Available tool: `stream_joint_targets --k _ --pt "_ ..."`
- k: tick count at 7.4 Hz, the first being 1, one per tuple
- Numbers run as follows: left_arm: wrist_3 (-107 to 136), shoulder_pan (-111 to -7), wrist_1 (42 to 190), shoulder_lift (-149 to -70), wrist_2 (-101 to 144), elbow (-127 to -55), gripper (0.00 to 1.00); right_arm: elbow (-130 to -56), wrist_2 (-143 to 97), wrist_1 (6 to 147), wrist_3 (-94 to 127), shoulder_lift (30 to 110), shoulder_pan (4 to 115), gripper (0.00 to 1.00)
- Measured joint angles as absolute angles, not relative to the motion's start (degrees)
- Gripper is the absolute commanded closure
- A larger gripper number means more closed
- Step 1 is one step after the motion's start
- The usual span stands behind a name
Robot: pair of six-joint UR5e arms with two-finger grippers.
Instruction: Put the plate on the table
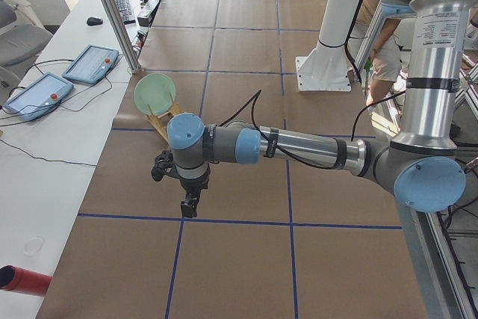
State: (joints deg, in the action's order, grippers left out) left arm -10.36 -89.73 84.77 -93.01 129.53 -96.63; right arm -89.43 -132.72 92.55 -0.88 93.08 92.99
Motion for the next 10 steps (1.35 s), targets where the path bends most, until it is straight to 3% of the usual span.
stream_joint_targets --k 2,5,10 --pt "-10.03 -89.64 87.06 -98.35 129.44 -95.76 0.00 -89.41 -132.71 92.55 -0.88 93.08 92.99 0.00" --pt "-2.84 -89.20 102.92 -105.66 128.35 -88.41 0.00 -89.45 -132.72 92.55 -0.88 93.07 92.99 0.00" --pt "60.20 -77.78 130.25 -115.73 136.38 -82.95 0.00 -89.43 -132.72 92.55 -0.88 93.08 92.99 0.00"
